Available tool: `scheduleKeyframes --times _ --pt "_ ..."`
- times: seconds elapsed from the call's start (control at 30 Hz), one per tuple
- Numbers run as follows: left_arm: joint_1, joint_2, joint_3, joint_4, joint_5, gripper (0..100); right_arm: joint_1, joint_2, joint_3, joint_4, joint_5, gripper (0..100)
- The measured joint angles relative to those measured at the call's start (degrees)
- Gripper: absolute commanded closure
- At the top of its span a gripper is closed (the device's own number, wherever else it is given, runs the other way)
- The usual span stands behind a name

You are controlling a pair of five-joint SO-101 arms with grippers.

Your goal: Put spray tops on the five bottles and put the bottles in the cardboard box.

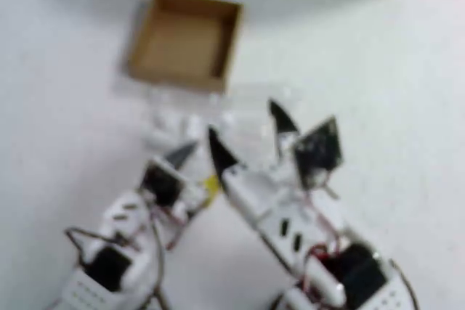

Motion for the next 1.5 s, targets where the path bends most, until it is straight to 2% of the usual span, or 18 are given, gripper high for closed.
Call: scheduleKeyframes --times 0.13,0.27,0.43,0.57,0.67,0.93,1.1,1.2,1.5 --pt "0.00 0.00 0.00 0.00 0.00 89 0.00 -0.88 -5.36 6.24 0.00 98.9" --pt "0.00 0.00 0.00 0.00 0.00 89 4.04 -1.49 -7.03 7.47 3.69 93.3" --pt "0.00 0.00 0.00 0.00 0.00 89 12.84 -1.49 -3.52 6.95 4.57 98.6" --pt "0.00 0.00 0.00 0.00 0.00 89 19.08 -1.49 5.01 -0.62 5.19 98.2" --pt "0.00 0.00 0.00 0.00 0.00 89 21.10 -0.44 12.40 -6.59 5.19 98.2" --pt "0.00 0.00 0.00 0.00 0.00 89 20.57 2.46 19.16 -15.03 5.19 98.2" --pt "0.00 0.00 0.00 0.00 0.00 89 15.03 5.27 19.34 -18.99 5.19 98.2" --pt "0.00 0.00 0.00 0.00 0.09 89 11.69 5.36 19.34 -19.52 5.19 98.2" --pt "0.00 0.00 0.00 0.00 0.00 89 9.93 3.52 19.43 -19.60 5.19 98.2"
